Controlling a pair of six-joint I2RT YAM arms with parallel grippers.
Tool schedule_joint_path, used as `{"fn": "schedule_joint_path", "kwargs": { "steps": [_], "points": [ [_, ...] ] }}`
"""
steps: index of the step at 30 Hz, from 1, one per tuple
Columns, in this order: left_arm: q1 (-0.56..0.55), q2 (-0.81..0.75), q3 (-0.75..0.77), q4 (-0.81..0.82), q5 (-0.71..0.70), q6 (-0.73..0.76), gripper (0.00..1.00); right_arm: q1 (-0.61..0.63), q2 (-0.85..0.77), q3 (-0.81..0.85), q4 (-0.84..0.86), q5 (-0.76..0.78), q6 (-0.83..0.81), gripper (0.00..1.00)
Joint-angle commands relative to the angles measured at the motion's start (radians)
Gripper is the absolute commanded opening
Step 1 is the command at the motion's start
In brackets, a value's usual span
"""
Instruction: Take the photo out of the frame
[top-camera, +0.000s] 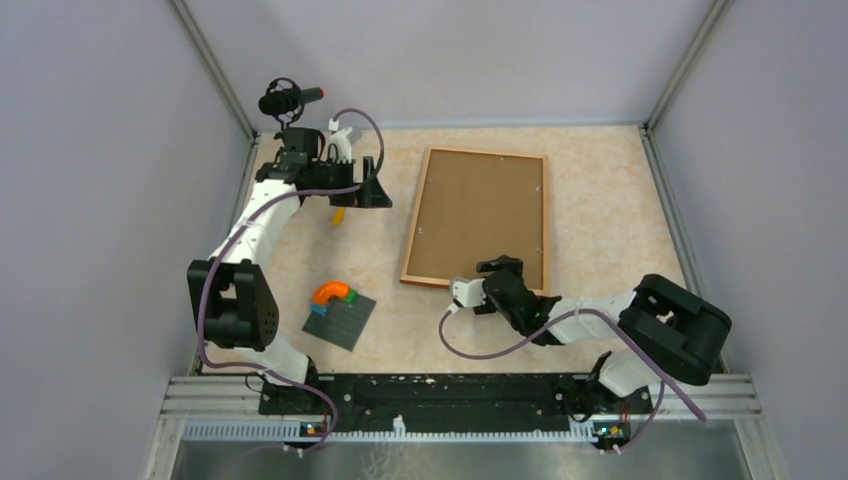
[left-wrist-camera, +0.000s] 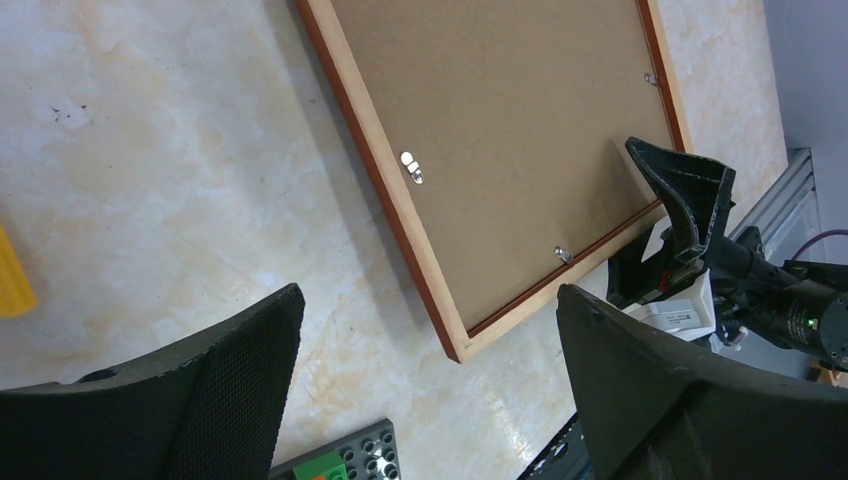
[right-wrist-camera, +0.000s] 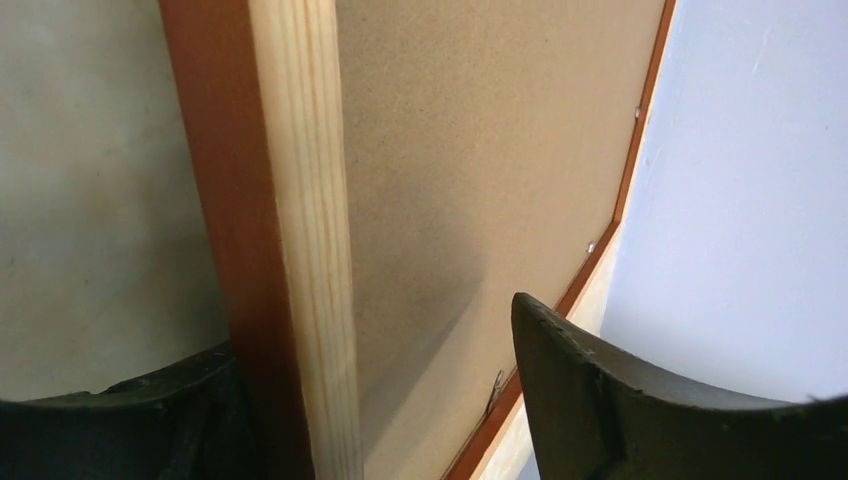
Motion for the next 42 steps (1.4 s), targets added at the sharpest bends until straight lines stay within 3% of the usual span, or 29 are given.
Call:
{"fn": "schedule_joint_path", "kwargs": {
  "steps": [1,9,17,29,42],
  "points": [
    [0.005,-0.023,-0.016,-0.004,0.001,0.038,0.99,0.035,0.063,0.021,-0.043,-0.085,0.079,0.74],
    [0.005,-0.024,-0.022,-0.020,0.006,0.063,0.99,0.056,0.031,0.149,-0.287,-0.202,0.202,0.88],
    [0.005,-0.005,-0.008,-0.012,0.025,0.059,0.99,0.074,-0.052,0.216,-0.464,-0.354,0.241,0.89],
    [0.005,0.010,-0.016,-0.010,0.005,0.074,0.99,0.078,-0.103,0.377,-0.601,-0.509,0.380,0.89],
    [-0.074,0.087,-0.065,-0.016,-0.158,0.149,0.94,-0.275,-0.029,0.701,-0.771,-0.676,0.601,0.89]
  ]
}}
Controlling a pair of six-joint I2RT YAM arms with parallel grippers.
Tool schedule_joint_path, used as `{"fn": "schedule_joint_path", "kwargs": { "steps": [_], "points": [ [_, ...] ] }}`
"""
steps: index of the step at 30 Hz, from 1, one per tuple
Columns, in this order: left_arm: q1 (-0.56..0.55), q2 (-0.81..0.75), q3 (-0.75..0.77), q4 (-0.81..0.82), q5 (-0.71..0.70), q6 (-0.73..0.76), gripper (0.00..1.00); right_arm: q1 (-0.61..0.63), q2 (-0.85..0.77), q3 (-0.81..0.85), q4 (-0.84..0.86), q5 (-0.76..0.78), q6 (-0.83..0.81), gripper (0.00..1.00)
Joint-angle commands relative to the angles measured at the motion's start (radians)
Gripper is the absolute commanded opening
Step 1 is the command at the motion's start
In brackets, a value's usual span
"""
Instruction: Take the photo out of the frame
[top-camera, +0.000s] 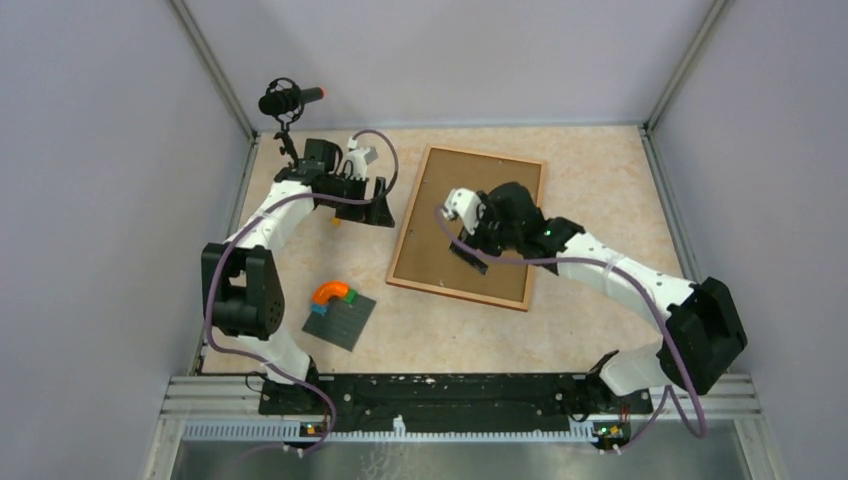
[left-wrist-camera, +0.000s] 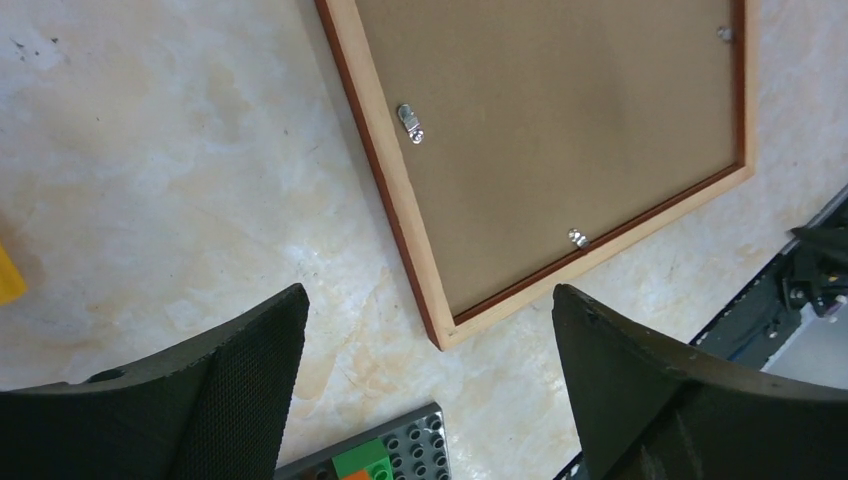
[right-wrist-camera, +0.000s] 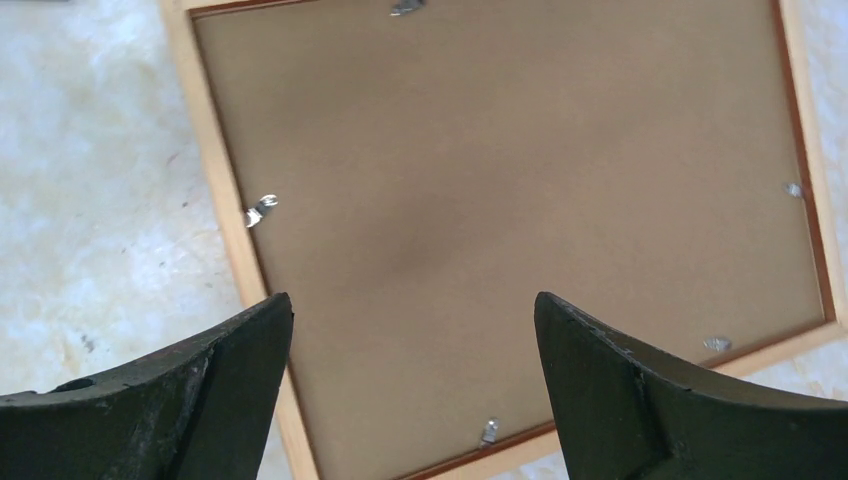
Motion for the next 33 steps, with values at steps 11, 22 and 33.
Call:
{"fn": "schedule_joint_path", "kwargs": {
  "steps": [11,22,33],
  "points": [
    [-0.158,0.137,-0.001,0.066,-0.173,0.040,0.86,-0.436,0.056,0.203,-0.234,-0.163,0.184,0.89],
    [-0.201,0.325,0.204,0.098,-0.242,0.018,0.79,-0.578,0.009,0.206,-0.256,-0.184,0.224,0.90],
    [-0.213,0.486,0.354,0.115,-0.329,0.042,0.58,-0.657,-0.012,0.197,-0.255,-0.182,0.282,0.90]
  ]
}}
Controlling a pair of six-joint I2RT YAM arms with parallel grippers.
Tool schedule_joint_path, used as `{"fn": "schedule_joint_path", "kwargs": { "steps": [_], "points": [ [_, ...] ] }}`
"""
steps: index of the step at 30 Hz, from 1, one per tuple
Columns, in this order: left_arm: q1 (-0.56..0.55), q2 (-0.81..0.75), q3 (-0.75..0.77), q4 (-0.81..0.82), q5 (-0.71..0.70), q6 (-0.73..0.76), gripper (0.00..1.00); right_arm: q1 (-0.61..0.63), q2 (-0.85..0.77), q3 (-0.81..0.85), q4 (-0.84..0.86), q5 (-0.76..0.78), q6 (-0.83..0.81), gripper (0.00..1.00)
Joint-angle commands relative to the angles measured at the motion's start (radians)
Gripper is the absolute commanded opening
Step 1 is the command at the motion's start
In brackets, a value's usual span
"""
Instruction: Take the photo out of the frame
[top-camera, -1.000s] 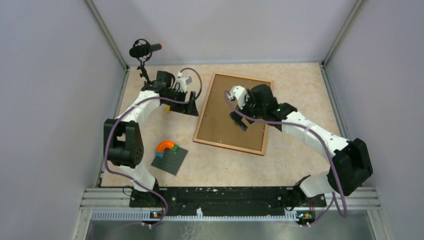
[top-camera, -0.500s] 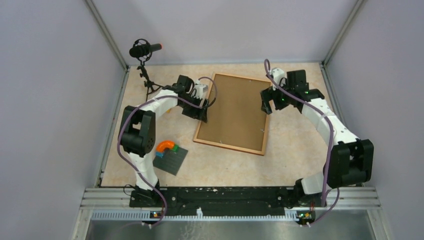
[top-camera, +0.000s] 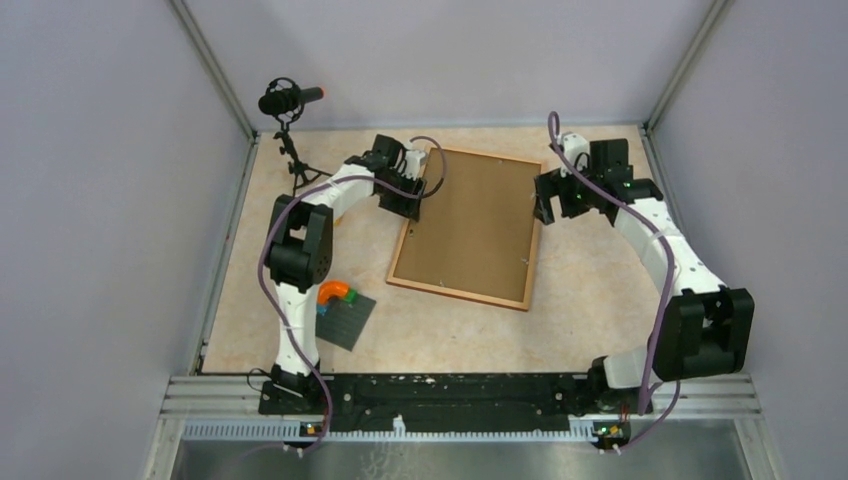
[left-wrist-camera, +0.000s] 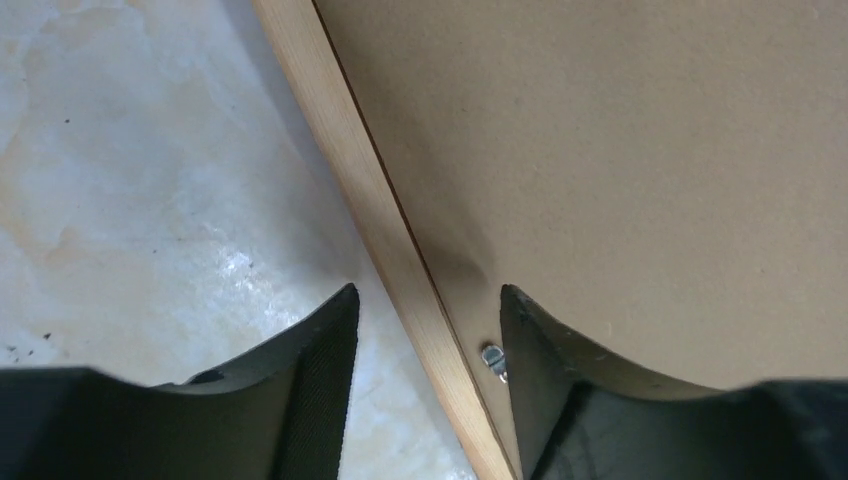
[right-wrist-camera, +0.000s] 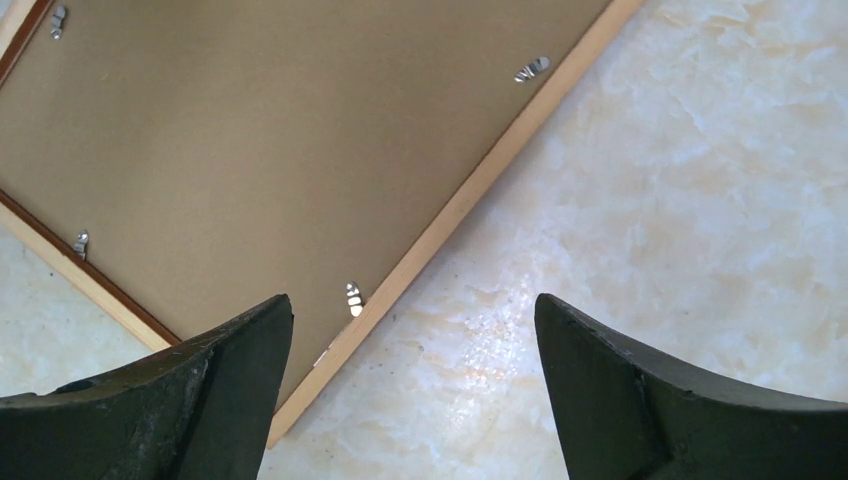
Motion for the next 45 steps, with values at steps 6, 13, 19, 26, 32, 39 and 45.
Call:
{"fn": "schedule_joint_path", "kwargs": {
  "steps": [6,13,19,26,32,39,45],
  "points": [
    [-0.026,0.096,0.079,0.025,-0.004,0.063,0.46,-0.079,-0.060,-0.001,-0.005,-0.014,0.041,0.90],
    [-0.067,0.125,0.109,-0.012,0.084,0.222,0.18,-0.171,-0.053,0.022,-0.055,-0.047,0.025,0.90],
    [-0.118,0.146,0.163,-0.085,0.157,0.415,0.02,-0.199,-0.027,0.064,-0.152,-0.083,-0.081,0.89],
    [-0.150,0.203,0.278,-0.068,0.131,0.502,0.07,-0.204,0.121,0.158,-0.223,-0.128,-0.158,0.88],
    [-0.149,0.271,0.604,-0.145,0.081,0.445,0.49,-0.204,0.341,0.358,-0.267,-0.086,-0.184,0.87],
    [-0.147,-0.037,0.346,-0.159,0.160,0.432,0.71,-0.204,0.598,0.641,-0.336,-0.081,-0.204,0.86],
    [-0.148,-0.328,-0.079,-0.255,0.176,0.539,0.73,-0.203,0.788,0.840,-0.406,-0.114,-0.201,0.85]
  ]
}}
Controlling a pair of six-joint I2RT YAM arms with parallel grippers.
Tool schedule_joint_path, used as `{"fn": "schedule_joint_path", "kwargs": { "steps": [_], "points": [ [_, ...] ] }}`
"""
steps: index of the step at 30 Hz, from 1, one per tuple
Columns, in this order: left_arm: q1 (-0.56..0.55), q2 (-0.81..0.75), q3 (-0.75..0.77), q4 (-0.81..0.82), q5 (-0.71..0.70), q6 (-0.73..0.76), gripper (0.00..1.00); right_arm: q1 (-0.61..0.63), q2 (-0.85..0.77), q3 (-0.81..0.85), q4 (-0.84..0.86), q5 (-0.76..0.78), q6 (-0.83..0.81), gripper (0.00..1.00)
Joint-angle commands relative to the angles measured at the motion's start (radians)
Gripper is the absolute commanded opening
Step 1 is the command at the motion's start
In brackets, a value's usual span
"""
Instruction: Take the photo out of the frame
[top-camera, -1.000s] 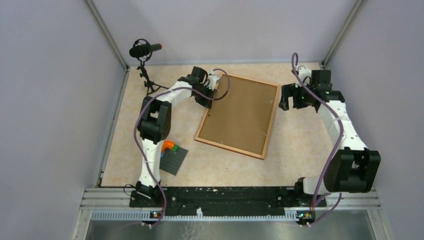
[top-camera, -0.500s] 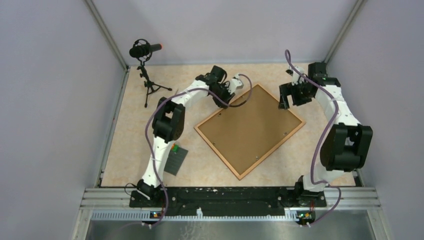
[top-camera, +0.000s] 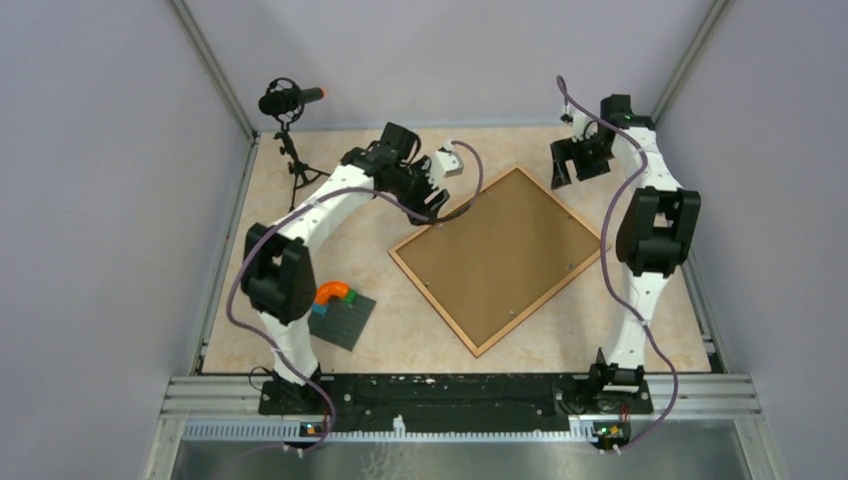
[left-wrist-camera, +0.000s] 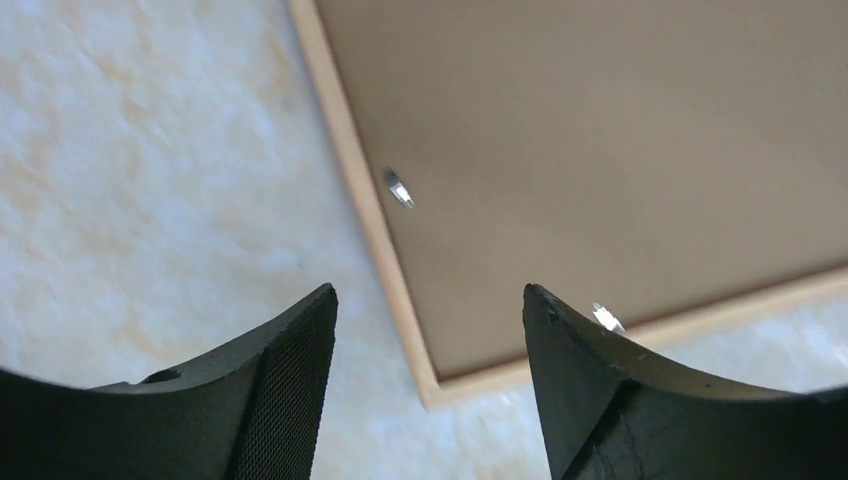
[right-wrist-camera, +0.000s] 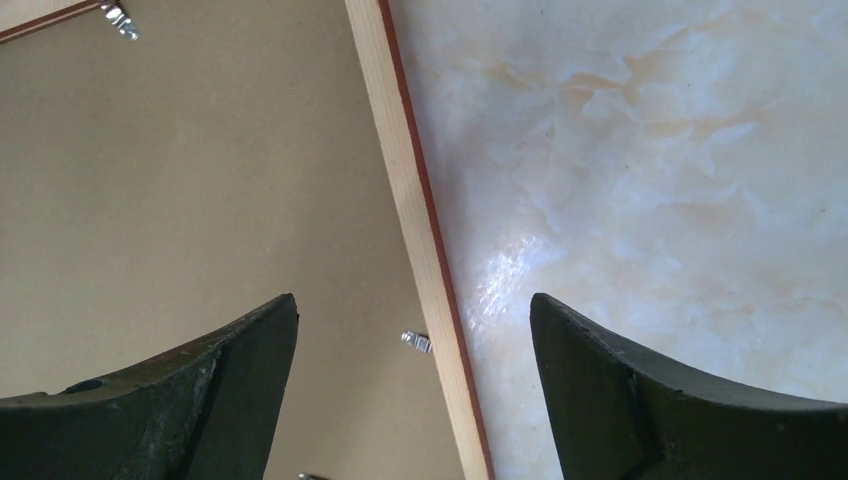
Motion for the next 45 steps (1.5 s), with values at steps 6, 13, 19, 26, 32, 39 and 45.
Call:
{"fn": "schedule_joint_path", "kwargs": {
  "steps": [6,13,19,26,32,39,45],
  "points": [
    [-0.012,-0.342,-0.506,-0.130,-0.005,0.085,0.74,-0.005,0.169,0.178,-0.104,-0.073,-0.008,0.85],
    [-0.025,-0.382,-0.687,-0.018,-0.087,0.039,0.73,-0.006,0.164,0.062,-0.085,-0.082,-0.025,0.85],
    [-0.026,-0.306,-0.696,0.075,-0.082,0.037,0.73,-0.007,0.103,-0.098,-0.053,-0.061,-0.062,0.85],
    [-0.004,-0.149,-0.561,0.109,-0.075,0.004,0.71,-0.008,0.042,-0.237,-0.081,-0.078,-0.103,0.84],
    [0.055,-0.078,-0.458,0.159,-0.048,-0.003,0.70,-0.008,-0.082,-0.396,-0.087,-0.128,-0.108,0.83],
    [0.096,0.020,-0.350,0.170,-0.065,0.038,0.70,-0.008,-0.199,-0.557,-0.112,-0.162,-0.122,0.83],
    [0.147,0.103,-0.214,0.178,-0.070,-0.022,0.70,-0.008,-0.278,-0.665,-0.130,-0.172,-0.123,0.83]
  ]
}}
